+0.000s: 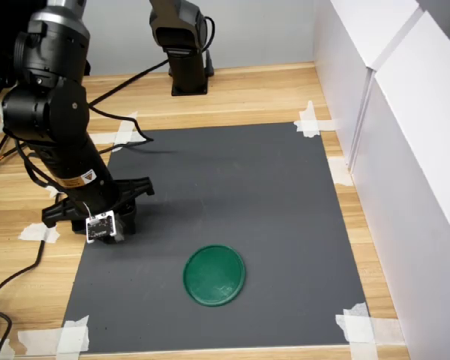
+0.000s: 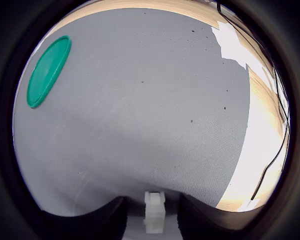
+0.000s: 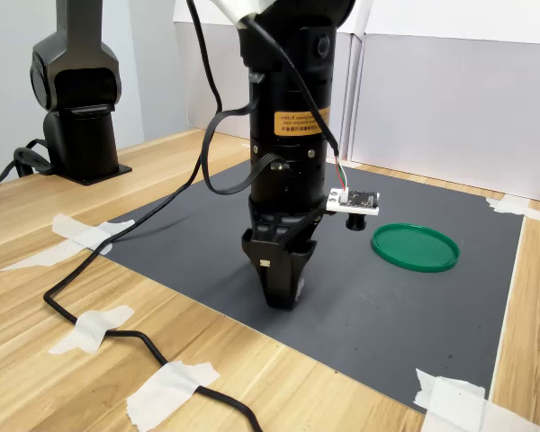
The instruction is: Grasp a white terminal and put it on the green lid.
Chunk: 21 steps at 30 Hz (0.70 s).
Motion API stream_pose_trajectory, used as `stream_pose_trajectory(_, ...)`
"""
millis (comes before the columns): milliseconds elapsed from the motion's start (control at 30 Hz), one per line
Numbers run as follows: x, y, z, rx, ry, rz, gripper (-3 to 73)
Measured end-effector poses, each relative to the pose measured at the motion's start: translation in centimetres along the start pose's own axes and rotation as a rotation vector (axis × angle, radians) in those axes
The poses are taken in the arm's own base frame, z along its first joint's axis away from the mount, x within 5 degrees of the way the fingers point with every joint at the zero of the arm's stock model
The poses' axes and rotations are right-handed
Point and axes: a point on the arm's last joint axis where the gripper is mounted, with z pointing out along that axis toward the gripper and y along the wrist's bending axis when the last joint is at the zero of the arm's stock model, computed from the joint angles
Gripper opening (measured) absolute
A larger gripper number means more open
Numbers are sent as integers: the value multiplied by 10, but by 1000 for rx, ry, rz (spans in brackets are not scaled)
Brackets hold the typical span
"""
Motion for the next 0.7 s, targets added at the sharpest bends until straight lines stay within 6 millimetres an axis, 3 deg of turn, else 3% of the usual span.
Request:
stream_pose_trajectory(167,0,-1,0,7,4,-7,408)
stream_pose_trajectory(467,0,-1,0,7,4,29,109)
stream_pose_trajectory(600,-4,5,-10,-3,-1,41,93)
stream_pose_trajectory(700,-18,18,-26,-12,-26,21,93)
